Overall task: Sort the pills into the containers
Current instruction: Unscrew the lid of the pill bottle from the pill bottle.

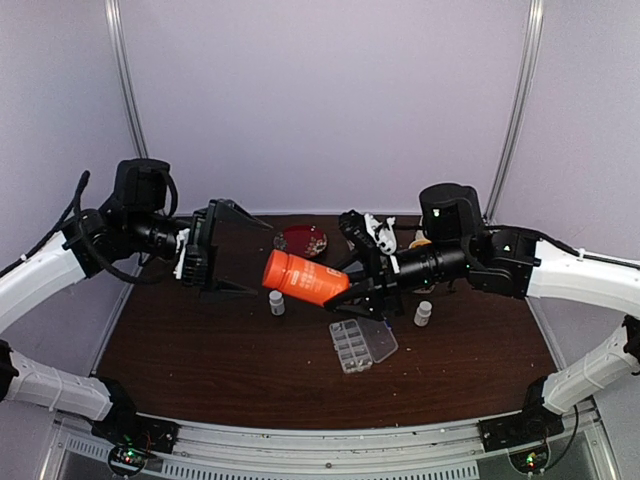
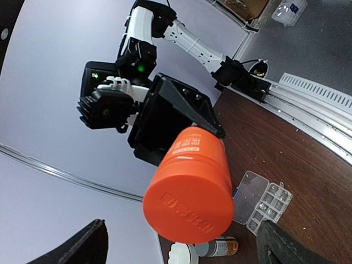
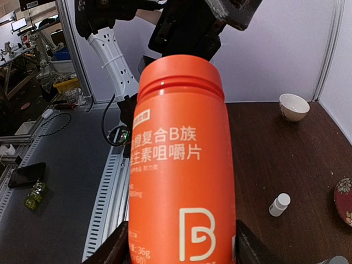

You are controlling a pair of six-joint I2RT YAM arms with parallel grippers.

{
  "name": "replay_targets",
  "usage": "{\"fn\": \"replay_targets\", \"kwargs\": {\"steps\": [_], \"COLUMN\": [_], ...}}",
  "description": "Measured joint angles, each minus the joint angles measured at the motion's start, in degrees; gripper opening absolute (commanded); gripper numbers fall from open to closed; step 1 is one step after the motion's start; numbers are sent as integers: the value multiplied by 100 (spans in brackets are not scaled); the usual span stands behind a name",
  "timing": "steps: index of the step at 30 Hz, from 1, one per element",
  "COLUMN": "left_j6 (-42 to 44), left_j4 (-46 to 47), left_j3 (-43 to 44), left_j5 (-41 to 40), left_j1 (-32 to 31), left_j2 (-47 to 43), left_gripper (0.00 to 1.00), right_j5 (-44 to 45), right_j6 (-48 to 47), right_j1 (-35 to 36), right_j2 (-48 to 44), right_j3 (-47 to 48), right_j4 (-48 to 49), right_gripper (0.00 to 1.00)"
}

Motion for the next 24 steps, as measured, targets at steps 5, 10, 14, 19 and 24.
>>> {"fn": "replay_targets", "kwargs": {"steps": [5,10,14,19,24], "left_j6": [299,439,472,505,525], "left_j4": [-184,-258,-306,-334,-341], "left_j3": [175,227,227,227,227], "left_j5": [-216,-299,-317,-315,-308], "left_j1": [-181,-245,-275,-286,-286], "left_j2": [199,260,260,260,260], "left_gripper": [82,80,83,85,76], "right_j5": [-92,-94,-96,-96,-96], "right_j6": [26,37,48,63,74], "right_j1": [-11,-15,-28,-37,-48], "right_j2": [4,24,76,223,284], "right_j3": [81,151,157,254,317], "right_j4": [-170,-208,-208,-227,-229], "right_gripper": [12,11,10,10,9]}}
